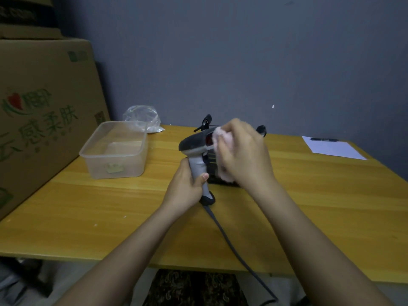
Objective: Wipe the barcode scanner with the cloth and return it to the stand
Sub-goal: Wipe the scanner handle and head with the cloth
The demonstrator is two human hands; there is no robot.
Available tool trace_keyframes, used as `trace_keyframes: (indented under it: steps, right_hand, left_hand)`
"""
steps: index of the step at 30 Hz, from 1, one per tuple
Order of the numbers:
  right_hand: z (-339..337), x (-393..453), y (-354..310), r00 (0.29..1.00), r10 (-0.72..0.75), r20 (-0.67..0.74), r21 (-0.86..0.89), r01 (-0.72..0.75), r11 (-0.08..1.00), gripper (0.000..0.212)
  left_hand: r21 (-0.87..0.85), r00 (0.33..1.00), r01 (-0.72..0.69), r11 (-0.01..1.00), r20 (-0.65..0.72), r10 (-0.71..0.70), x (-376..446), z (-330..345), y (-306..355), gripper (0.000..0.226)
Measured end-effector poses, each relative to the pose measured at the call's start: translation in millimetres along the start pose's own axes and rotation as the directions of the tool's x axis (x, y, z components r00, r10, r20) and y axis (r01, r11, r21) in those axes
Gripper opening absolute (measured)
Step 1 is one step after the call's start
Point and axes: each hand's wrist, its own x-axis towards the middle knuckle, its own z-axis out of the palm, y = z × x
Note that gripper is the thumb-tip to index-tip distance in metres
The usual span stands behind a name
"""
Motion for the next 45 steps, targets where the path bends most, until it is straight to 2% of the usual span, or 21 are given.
trace_keyframes:
  steps: [2, 5, 8, 10, 12, 14, 15, 17, 19, 21, 23, 25, 26, 28, 31, 34, 36, 37, 40, 43, 45]
  right_hand:
    - [-0.5, 1.4, 0.9, 0.999, -0.037, -0.003, 0.044, 0.037, 0.998, 0.007]
    - [-1.2, 4.2, 5.3, 0.998, 0.058, -0.03, 0.007, -0.057, 0.998, 0.009]
    - [-4.1, 1.6, 2.7, 0.996, -0.084, -0.037, 0.066, 0.087, 0.994, 0.008]
    - [-7.5, 1.7, 3.7, 0.998, -0.017, -0.064, 0.1, 0.023, 0.995, 0.009]
    - [-7.6, 1.2, 3.6, 0.999, 0.008, -0.04, 0.102, -0.003, 0.995, 0.009]
    - [-7.8, 1.3, 3.5, 0.996, -0.083, 0.033, 0.122, 0.079, 0.989, 0.009]
    - [-10.5, 3.9, 6.8, 0.996, -0.053, 0.069, 0.099, 0.046, 0.994, 0.008]
    - [-17.6, 8.1, 21.4, 0.987, 0.139, 0.076, -0.027, -0.137, 0.99, 0.007]
    - [-23.1, 7.3, 29.5, 0.974, 0.221, -0.049, 0.012, -0.221, 0.975, 0.008]
    - [-22.4, 7.3, 18.3, 0.985, 0.143, -0.094, 0.16, -0.127, 0.979, 0.009]
    - [-14.4, 6.6, 14.6, 0.994, 0.108, -0.01, 0.102, -0.106, 0.989, 0.008]
    - [-13.0, 10.1, 19.3, 0.983, 0.178, -0.04, 0.014, -0.178, 0.984, 0.01]
    - [-14.2, 11.4, 20.2, 0.986, 0.151, -0.073, 0.042, -0.148, 0.988, 0.012]
    - [-13.2, 9.5, 17.7, 0.998, 0.061, -0.017, 0.082, -0.059, 0.995, 0.012]
    - [-9.1, 7.5, 18.6, 0.988, 0.152, 0.011, -0.024, -0.152, 0.988, 0.013]
    - [-11.2, 10.3, 18.2, 0.999, 0.046, 0.019, 0.046, -0.046, 0.998, 0.011]
    - [-11.8, 11.8, 19.5, 0.991, 0.11, 0.074, -0.035, -0.107, 0.994, 0.011]
    - [-12.9, 13.0, 20.3, 0.988, 0.144, 0.054, -0.045, -0.142, 0.989, 0.012]
    - [-12.6, 13.4, 18.7, 0.997, 0.055, 0.045, 0.011, -0.055, 0.998, 0.012]
    - [-12.9, 12.4, 22.4, 0.99, 0.125, 0.06, -0.129, -0.116, 0.985, 0.015]
    - [-15.6, 12.7, 22.4, 0.999, 0.046, 0.018, -0.098, -0.044, 0.994, 0.013]
  left_hand:
    - [-0.015, 1.0, 0.01, 1.0, 0.0, -0.01, 2.5, -0.1, 1.8, 0.034]
    - [-0.001, 0.999, 0.029, 1.0, 0.028, -0.029, 3.5, -0.4, 2.6, 0.037]
    - [-0.012, 0.999, 0.026, 1.0, 0.019, -0.026, 6.0, -1.2, 4.1, 0.036]
    - [0.0, 1.0, 0.029, 1.0, 0.009, -0.029, 6.2, -1.2, 5.6, 0.037]
    - [0.021, 1.0, 0.021, 1.0, 0.007, -0.021, 4.4, -1.5, 6.1, 0.037]
    - [0.001, 1.0, 0.02, 1.0, 0.005, -0.02, 3.6, -1.4, 7.2, 0.035]
    - [-0.019, 1.0, 0.031, 0.999, 0.003, -0.031, 3.5, -1.9, 7.5, 0.035]
    - [-0.061, 0.998, 0.059, 0.996, 0.004, -0.059, 2.8, -4.5, 6.2, 0.035]
    - [-0.06, 0.999, 0.052, 0.997, 0.011, -0.052, 3.5, -7.2, 6.9, 0.034]
    - [-0.036, 0.999, 0.033, 0.999, 0.038, -0.032, 3.0, -6.9, 8.5, 0.032]
    - [-0.046, 0.997, 0.049, 0.998, 0.069, -0.045, 1.0, -5.0, 9.5, 0.036]
    - [-0.06, 0.995, 0.072, 0.996, 0.069, -0.068, -0.8, -4.0, 8.0, 0.038]
    - [-0.07, 0.995, 0.08, 0.994, 0.066, -0.076, -1.0, -4.3, 7.0, 0.037]
    - [-0.077, 0.995, 0.083, 0.994, 0.065, -0.078, 0.1, -4.5, 5.3, 0.037]
    - [-0.075, 0.992, 0.102, 0.992, 0.085, -0.096, 0.4, -5.0, 3.1, 0.036]
    - [-0.076, 0.993, 0.084, 0.994, 0.086, -0.077, 1.9, -5.9, 4.1, 0.038]
    - [-0.067, 0.992, 0.091, 0.994, 0.092, -0.084, 1.8, -5.2, 5.0, 0.04]
    - [-0.071, 0.992, 0.093, 0.993, 0.093, -0.086, 1.2, -5.0, 5.2, 0.04]
    - [-0.069, 0.995, 0.079, 0.994, 0.071, -0.075, 2.3, -3.6, 4.5, 0.036]
    - [-0.036, 0.992, 0.099, 0.994, 0.08, -0.096, 0.2, -1.8, 4.1, 0.038]
    - [-0.009, 0.995, 0.078, 0.997, 0.062, -0.077, -0.3, -1.3, 4.6, 0.037]
